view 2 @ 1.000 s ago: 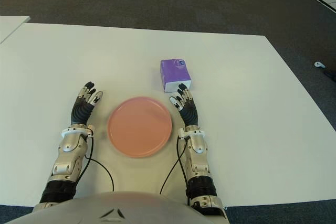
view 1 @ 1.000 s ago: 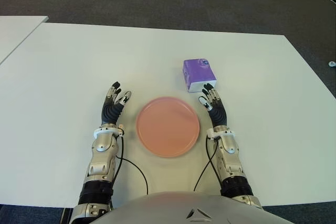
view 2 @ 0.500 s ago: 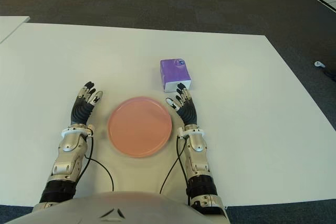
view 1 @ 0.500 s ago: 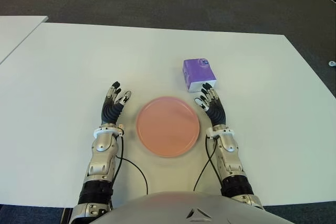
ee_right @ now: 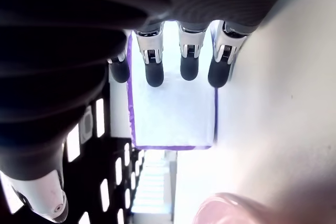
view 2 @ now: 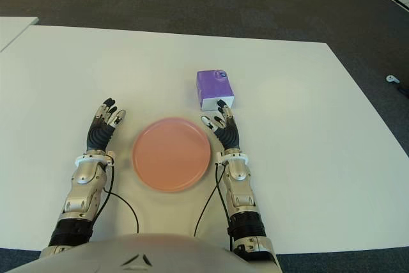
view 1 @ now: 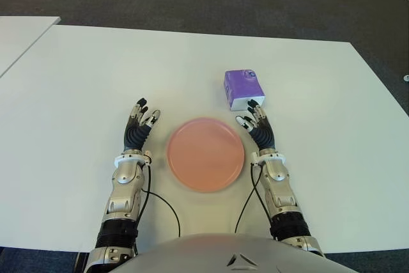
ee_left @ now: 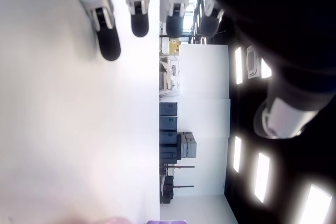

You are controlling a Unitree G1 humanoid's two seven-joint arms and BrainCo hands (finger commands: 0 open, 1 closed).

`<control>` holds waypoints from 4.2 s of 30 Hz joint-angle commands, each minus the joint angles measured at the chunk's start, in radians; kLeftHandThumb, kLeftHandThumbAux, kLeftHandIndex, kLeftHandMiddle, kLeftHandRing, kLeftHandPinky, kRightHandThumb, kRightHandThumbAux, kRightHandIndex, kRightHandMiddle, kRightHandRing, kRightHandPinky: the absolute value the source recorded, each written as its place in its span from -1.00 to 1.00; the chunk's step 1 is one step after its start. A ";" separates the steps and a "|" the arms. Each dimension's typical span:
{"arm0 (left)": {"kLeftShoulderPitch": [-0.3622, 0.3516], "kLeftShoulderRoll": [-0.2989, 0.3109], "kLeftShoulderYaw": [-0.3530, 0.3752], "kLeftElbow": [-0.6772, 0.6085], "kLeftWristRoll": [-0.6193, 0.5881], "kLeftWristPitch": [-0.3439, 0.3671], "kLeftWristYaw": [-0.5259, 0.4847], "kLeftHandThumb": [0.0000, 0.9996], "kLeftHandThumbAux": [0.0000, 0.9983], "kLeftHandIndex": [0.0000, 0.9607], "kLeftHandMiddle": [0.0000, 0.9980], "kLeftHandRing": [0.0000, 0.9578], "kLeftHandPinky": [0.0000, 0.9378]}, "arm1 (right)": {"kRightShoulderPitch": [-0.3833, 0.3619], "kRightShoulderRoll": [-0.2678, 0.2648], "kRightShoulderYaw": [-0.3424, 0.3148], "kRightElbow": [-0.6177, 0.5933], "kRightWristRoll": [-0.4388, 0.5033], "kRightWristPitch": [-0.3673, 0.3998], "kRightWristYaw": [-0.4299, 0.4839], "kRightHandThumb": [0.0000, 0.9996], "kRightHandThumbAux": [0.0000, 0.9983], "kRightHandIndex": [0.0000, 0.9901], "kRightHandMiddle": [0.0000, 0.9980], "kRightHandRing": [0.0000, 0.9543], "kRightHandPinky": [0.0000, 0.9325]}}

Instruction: Put the tissue paper into the plate.

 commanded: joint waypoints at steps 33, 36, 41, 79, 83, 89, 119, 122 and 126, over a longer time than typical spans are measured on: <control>0.003 -0.002 0.009 0.061 -0.007 0.000 -0.001 -1.00 0.13 -1.00 -1.00 -1.00 -1.00 | -0.425 -0.215 -0.081 -0.278 -0.215 0.156 -0.188 -0.54 -0.06 -1.00 -1.00 -1.00 -1.00; 0.004 -0.002 0.010 0.059 -0.006 -0.002 -0.001 -1.00 0.12 -1.00 -1.00 -1.00 -1.00 | -0.489 -0.245 -0.074 -0.262 -0.216 0.143 -0.155 -0.48 -0.07 -1.00 -1.00 -1.00 -1.00; 0.003 -0.002 0.009 0.060 -0.005 -0.002 -0.002 -1.00 0.12 -1.00 -1.00 -1.00 -1.00 | -0.553 -0.266 -0.040 -0.196 -0.229 0.133 -0.118 -0.40 -0.04 -1.00 -1.00 -1.00 -1.00; -0.002 -0.012 0.012 0.079 -0.013 -0.015 0.004 -1.00 0.13 -1.00 -1.00 -1.00 -1.00 | -1.022 -0.469 0.644 0.855 -0.779 -0.492 -0.041 -0.26 -0.71 -1.00 -1.00 -1.00 -1.00; 0.000 -0.014 0.014 0.075 -0.012 -0.013 0.008 -1.00 0.14 -1.00 -1.00 -1.00 -1.00 | -1.045 -0.480 0.697 0.915 -0.829 -0.544 -0.085 -0.21 -0.75 -1.00 -1.00 -1.00 -1.00; 0.005 -0.014 0.015 0.068 -0.009 -0.011 0.009 -1.00 0.13 -1.00 -1.00 -1.00 -1.00 | -1.063 -0.494 0.743 0.960 -0.861 -0.582 -0.096 -0.17 -0.76 -1.00 -1.00 -1.00 -1.00; -0.012 0.001 0.029 0.094 -0.025 -0.023 -0.008 -1.00 0.07 -1.00 -1.00 -1.00 -1.00 | -1.123 -0.557 0.683 0.932 -0.728 -0.589 0.385 -0.09 -0.73 -1.00 -1.00 -1.00 -1.00; -0.012 0.002 0.029 0.096 -0.024 -0.025 -0.008 -1.00 0.07 -1.00 -1.00 -1.00 -1.00 | -1.118 -0.559 0.673 0.921 -0.718 -0.573 0.408 -0.08 -0.72 -1.00 -1.00 -1.00 -1.00; -0.012 0.005 0.029 0.098 -0.020 -0.025 -0.006 -1.00 0.06 -1.00 -1.00 -1.00 -1.00 | -1.111 -0.560 0.659 0.906 -0.703 -0.546 0.428 -0.09 -0.70 -1.00 -1.00 -1.00 -1.00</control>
